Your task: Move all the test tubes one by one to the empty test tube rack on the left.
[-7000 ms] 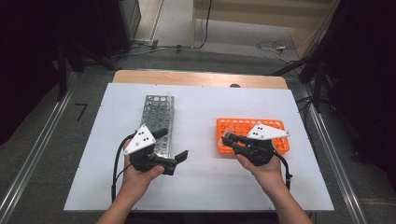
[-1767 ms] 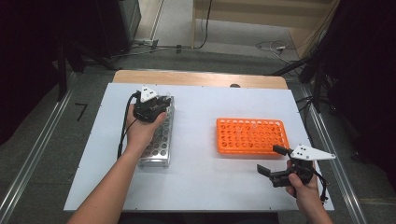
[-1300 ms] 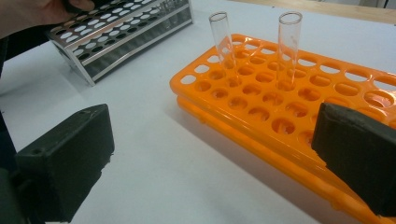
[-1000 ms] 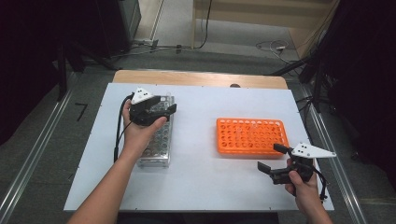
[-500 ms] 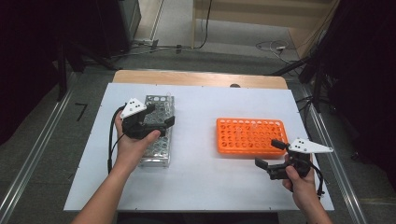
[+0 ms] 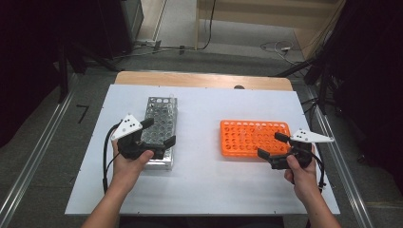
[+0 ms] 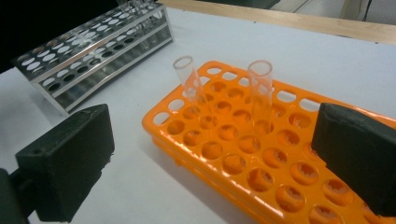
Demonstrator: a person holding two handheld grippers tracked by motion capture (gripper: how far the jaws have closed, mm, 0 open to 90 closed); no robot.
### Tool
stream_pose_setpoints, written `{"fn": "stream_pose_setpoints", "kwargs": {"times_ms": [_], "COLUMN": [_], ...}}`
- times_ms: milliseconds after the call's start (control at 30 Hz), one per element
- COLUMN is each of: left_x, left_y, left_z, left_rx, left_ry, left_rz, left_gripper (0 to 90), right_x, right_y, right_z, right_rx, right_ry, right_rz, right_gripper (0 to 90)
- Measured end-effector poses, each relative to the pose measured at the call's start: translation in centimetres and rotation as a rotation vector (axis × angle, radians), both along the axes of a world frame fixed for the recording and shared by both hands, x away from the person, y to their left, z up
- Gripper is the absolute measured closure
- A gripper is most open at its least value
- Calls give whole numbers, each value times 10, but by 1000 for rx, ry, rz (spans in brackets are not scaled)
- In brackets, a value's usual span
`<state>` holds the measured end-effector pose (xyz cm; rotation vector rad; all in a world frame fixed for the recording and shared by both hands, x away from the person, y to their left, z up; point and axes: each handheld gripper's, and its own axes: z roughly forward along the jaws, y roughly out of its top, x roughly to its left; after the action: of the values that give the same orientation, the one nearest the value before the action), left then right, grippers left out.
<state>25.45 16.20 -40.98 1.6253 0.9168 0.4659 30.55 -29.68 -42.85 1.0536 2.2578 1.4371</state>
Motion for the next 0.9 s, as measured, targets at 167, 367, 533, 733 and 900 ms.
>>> {"fn": "stream_pose_setpoints", "kwargs": {"times_ms": [167,367,533,733,900], "left_x": [-8,-14,-17,-17,-17], "left_y": [3,6,8,9,7], "left_z": [-7,-16,-16,-20,-22], "left_rx": [-7,-7,-13,-18,-21], "left_ry": [3,17,13,20,22], "left_rz": [-1,-3,7,8,3], "left_gripper": [0,0,0,0,0], "right_x": [14,29,37,47,48], "right_y": [6,17,24,25,32], "right_z": [-1,-6,-16,-29,-36], "right_rx": [9,12,-8,-38,-65], "right_ry": [12,23,56,127,139], "right_rz": [-14,-36,-88,-196,-207], "right_gripper": [0,39,125,358,546]}}
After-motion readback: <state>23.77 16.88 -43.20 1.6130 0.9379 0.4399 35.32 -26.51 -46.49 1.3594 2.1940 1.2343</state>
